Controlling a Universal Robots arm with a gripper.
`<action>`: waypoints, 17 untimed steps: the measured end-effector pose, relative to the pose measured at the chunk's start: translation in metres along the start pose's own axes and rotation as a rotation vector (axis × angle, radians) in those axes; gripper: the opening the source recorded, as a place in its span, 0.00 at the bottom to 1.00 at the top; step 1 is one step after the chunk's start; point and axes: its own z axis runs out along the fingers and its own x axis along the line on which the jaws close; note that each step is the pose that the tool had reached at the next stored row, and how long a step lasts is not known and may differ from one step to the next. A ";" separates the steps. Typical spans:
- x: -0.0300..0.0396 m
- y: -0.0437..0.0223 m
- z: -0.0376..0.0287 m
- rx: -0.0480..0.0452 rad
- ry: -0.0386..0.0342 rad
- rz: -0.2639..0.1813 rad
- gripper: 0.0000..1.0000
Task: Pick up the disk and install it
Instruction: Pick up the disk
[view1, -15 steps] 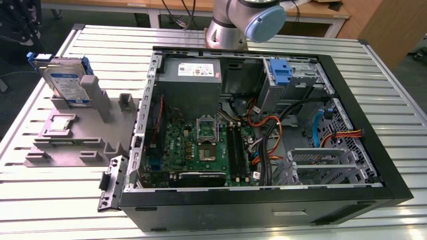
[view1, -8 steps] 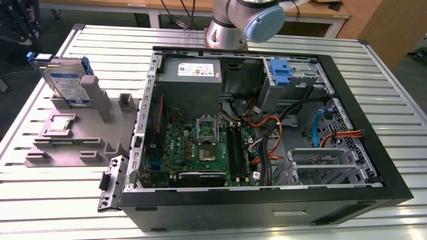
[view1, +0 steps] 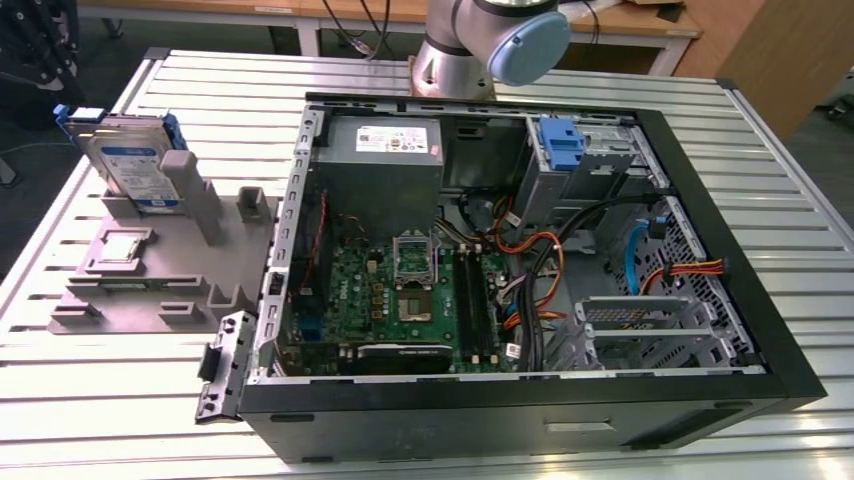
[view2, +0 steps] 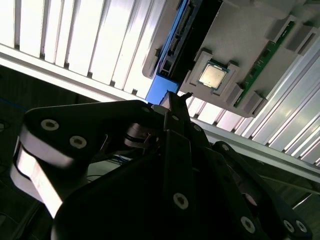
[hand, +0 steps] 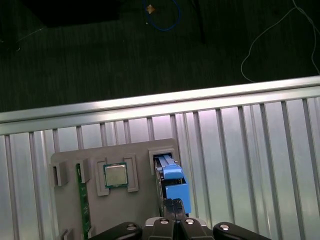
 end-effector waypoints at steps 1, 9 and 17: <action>0.0000 0.0000 0.0000 0.0000 0.0000 0.000 0.10; 0.0000 0.0000 0.0000 0.0001 0.0000 0.000 0.11; 0.0000 0.0000 0.0000 0.0002 0.0000 0.000 0.25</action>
